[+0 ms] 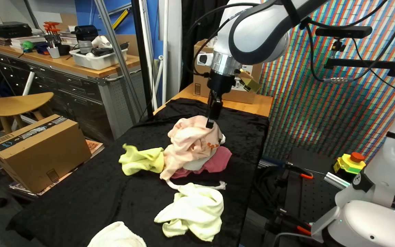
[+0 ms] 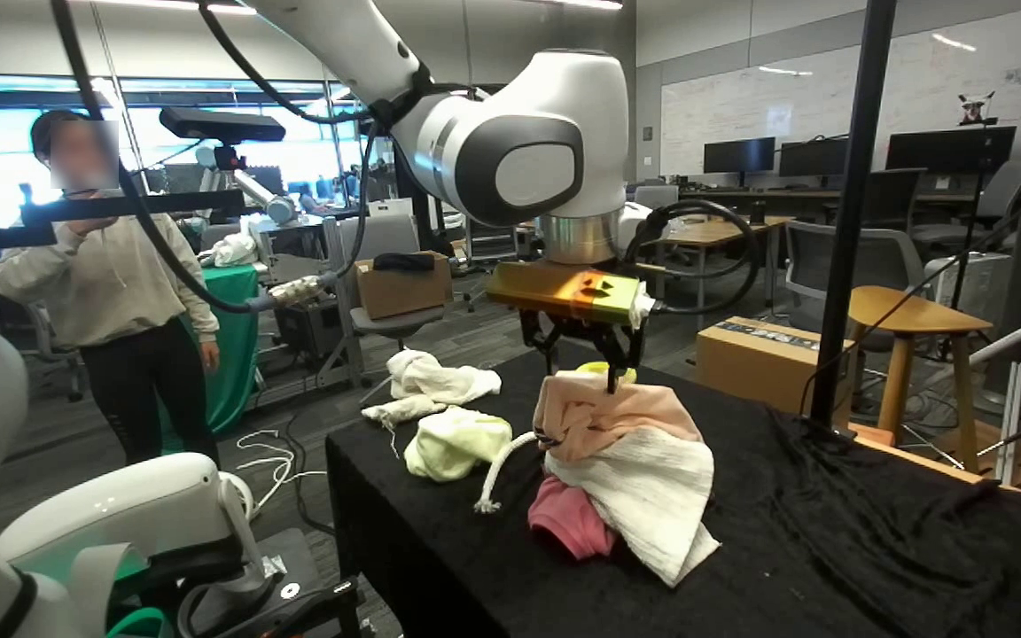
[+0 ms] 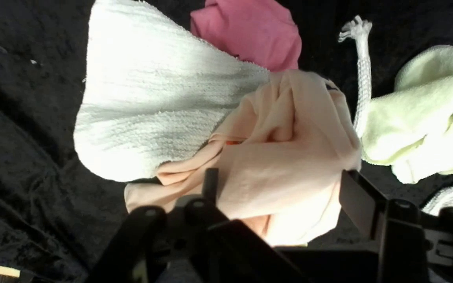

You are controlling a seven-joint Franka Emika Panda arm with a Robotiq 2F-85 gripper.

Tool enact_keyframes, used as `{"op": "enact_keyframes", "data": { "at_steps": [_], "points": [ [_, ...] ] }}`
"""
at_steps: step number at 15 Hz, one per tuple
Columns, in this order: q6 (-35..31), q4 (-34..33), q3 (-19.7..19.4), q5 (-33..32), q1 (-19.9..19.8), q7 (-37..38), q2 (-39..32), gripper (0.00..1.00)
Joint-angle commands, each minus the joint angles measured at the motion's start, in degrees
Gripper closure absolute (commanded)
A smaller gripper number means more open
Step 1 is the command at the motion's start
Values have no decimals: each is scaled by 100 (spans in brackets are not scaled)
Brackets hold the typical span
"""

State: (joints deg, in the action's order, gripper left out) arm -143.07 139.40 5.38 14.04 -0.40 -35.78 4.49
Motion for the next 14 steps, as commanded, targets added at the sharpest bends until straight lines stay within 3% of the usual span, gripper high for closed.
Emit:
{"op": "enact_keyframes", "data": {
  "at_steps": [1, 7, 14],
  "points": [
    [163, -61, -160, -314, 179, 234, 46, 0],
    [293, -216, -94, -685, 320, 390, 62, 0],
    [1063, -1048, 180, -837, 810, 439, -302, 0]
  ]
}}
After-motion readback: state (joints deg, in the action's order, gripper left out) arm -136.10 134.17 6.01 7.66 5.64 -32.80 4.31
